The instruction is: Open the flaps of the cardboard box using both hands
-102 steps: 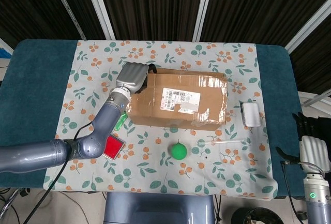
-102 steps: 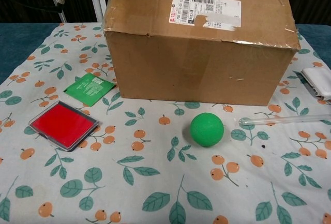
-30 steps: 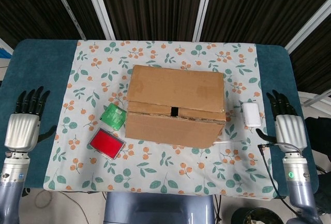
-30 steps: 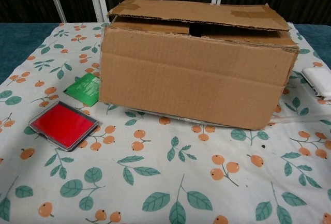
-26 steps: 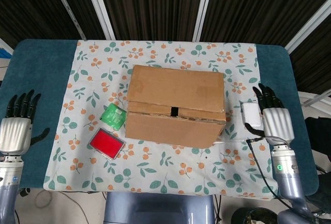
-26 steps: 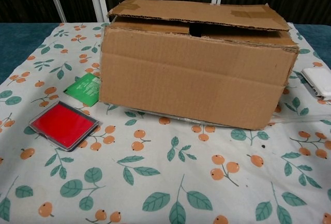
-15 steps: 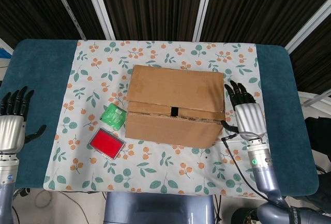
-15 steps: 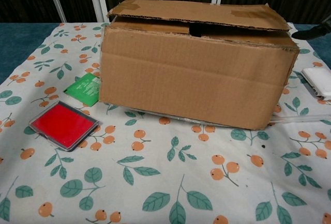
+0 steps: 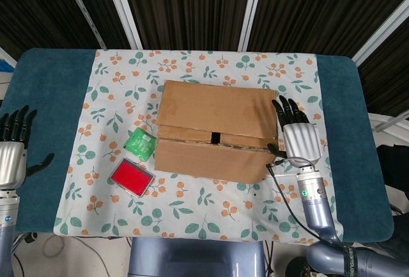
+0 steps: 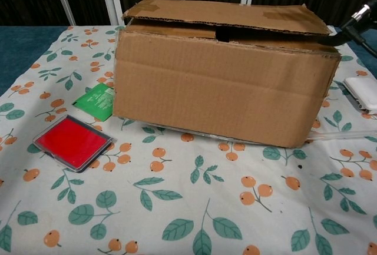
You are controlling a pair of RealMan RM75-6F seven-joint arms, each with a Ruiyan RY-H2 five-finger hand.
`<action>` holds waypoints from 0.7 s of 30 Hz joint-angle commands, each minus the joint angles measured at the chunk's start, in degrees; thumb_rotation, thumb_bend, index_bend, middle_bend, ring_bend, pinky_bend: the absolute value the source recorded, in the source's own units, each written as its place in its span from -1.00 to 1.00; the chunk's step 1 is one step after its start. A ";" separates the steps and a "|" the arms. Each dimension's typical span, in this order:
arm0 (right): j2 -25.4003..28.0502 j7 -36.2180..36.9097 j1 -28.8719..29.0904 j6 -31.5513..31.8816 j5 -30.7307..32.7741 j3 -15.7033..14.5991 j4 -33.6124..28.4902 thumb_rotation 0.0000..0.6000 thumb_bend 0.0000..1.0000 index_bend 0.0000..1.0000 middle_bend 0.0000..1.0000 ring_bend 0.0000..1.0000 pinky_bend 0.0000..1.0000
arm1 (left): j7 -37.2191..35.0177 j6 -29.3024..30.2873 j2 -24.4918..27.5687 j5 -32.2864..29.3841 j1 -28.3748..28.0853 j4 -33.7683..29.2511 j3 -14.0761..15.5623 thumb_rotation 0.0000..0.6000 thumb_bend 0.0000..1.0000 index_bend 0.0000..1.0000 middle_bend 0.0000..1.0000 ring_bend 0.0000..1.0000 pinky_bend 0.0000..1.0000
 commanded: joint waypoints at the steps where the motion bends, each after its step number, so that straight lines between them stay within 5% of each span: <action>1: -0.20 -0.13 0.26 -0.17 0.56 -0.21 0.49 1.00 -0.52 -1.00 -1.00 -1.00 -0.54 | -0.09 -0.44 0.04 -0.13 0.31 0.03 -0.51 1.00 -0.72 -1.00 -1.00 -1.00 -1.00; 21: -2.06 2.11 4.77 -2.07 1.75 2.01 8.11 1.00 -0.52 -1.00 -1.00 -1.00 -0.54 | -0.43 -5.28 -2.09 -1.14 1.53 4.05 -2.17 1.00 -0.71 -1.00 -1.00 -1.00 -1.00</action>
